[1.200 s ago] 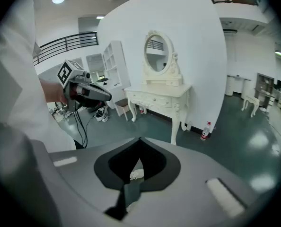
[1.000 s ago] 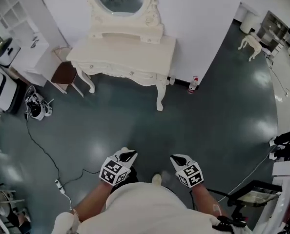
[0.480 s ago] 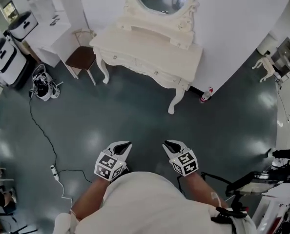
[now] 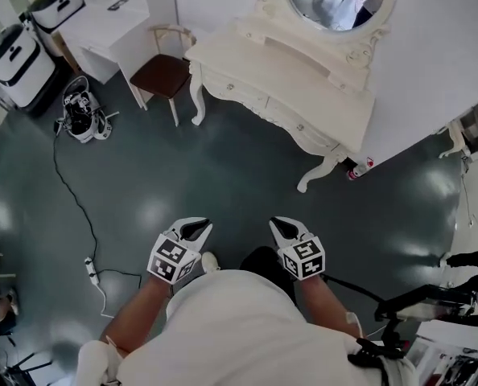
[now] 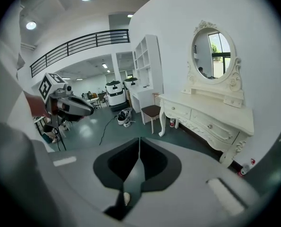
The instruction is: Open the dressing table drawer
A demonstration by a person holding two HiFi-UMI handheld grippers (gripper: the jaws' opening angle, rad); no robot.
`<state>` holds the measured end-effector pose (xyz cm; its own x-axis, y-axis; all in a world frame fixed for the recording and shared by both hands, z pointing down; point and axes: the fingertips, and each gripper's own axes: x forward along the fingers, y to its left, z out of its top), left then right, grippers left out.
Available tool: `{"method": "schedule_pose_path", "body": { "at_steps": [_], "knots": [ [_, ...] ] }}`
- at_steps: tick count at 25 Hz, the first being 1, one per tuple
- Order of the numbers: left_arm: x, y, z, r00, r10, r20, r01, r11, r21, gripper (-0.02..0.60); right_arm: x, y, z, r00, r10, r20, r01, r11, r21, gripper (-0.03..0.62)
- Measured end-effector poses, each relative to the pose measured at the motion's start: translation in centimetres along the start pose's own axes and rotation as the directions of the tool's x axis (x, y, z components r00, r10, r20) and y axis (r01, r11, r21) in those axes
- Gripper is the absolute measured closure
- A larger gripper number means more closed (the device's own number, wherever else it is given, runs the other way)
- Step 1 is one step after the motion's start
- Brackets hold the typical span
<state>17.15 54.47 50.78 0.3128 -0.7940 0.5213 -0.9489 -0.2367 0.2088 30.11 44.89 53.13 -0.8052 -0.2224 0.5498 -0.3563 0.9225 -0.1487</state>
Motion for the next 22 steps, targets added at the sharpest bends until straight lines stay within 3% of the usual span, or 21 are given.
{"method": "schedule_pose_path", "body": {
  "at_steps": [3, 9, 13, 17, 22],
  "knots": [
    [0.7, 3.3, 0.7, 1.000, 0.010, 0.002, -0.009, 0.999, -0.038, 0.555, 2.4, -0.8, 2.3, 1.000, 0.008, -0.008, -0.008, 1.000, -0.002, 0.592],
    [6.3, 9.9, 5.0, 0.999, 0.035, 0.002, -0.035, 0.998, -0.057, 0.578, 8.7, -8.4, 5.7, 0.999, 0.018, -0.048, -0.018, 1.000, 0.007, 0.593],
    [10.5, 14.8, 9.6, 0.998, 0.064, -0.019, -0.066, 0.995, -0.075, 0.578, 14.2, -14.5, 10.8, 0.998, 0.054, -0.024, -0.055, 0.998, -0.024, 0.594],
    [16.6, 19.9, 16.3, 0.995, 0.095, -0.041, -0.096, 0.995, -0.029, 0.578, 18.6, -21.3, 16.4, 0.996, 0.092, -0.007, -0.092, 0.994, -0.057, 0.592],
    [21.1, 23.7, 21.4, 0.993, 0.118, -0.020, -0.119, 0.993, -0.015, 0.578, 20.3, -26.4, 18.5, 0.997, 0.076, -0.022, -0.077, 0.994, -0.073, 0.592]
  ]
}}
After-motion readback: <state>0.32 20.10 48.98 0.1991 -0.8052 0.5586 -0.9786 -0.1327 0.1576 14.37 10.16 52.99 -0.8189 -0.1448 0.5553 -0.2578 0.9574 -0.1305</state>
